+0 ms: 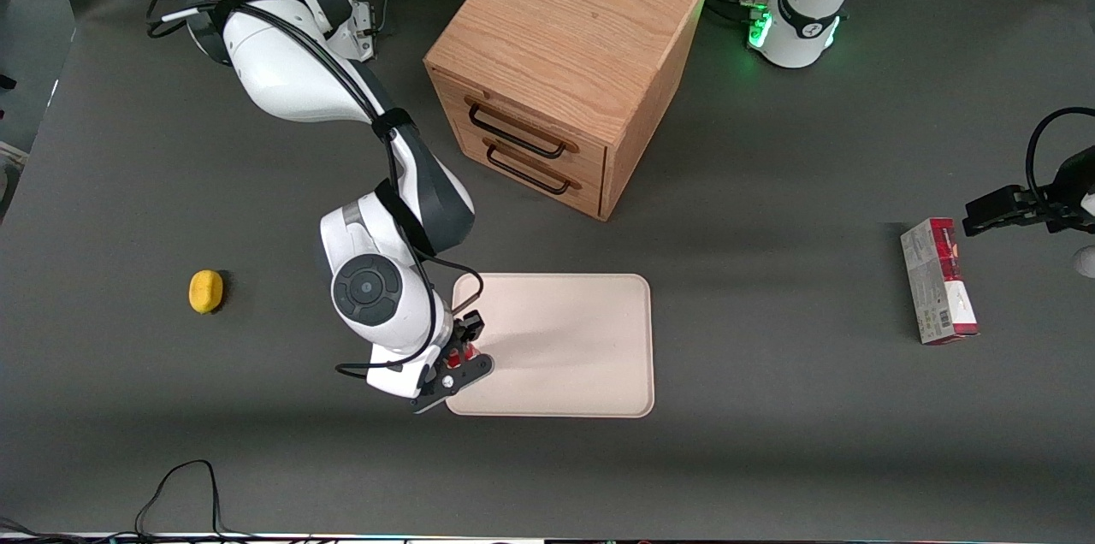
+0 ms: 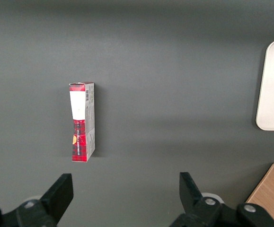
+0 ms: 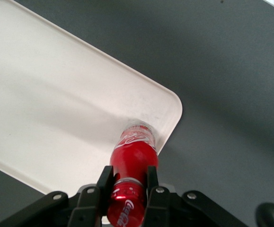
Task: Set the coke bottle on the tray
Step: 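Lower the bottle onto the tray and open the right gripper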
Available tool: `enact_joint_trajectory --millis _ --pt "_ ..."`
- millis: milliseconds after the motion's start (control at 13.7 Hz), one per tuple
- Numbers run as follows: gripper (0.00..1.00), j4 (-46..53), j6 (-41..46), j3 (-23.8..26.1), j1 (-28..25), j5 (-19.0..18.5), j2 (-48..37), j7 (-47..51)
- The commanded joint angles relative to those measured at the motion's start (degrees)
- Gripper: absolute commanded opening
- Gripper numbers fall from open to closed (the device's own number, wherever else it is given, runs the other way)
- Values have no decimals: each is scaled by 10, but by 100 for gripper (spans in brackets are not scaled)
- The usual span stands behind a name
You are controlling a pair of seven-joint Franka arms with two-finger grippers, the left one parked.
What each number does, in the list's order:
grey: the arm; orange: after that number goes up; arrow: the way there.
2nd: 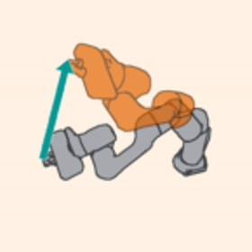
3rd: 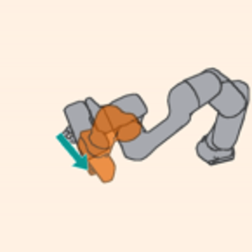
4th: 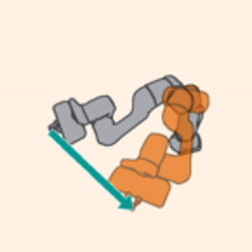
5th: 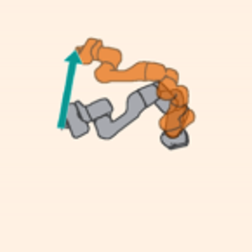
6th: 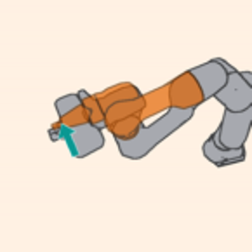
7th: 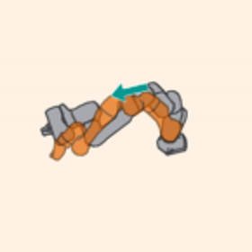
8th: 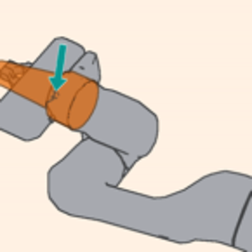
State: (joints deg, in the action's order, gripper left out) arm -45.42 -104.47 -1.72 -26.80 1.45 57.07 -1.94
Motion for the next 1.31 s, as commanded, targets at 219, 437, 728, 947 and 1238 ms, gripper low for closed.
enact_joint_trajectory --millis 219,437,728,947,1238 --pt "75 23 -20 2 -1 -15 20 12" --pt "100 16 -21 2 -1 -15 14 28" --pt "100 17 40 3 -4 -12 -41 54" --pt "100 17 122 3 -4 -13 -113 55" --pt "100 15 246 0 2 -14 -204 84"
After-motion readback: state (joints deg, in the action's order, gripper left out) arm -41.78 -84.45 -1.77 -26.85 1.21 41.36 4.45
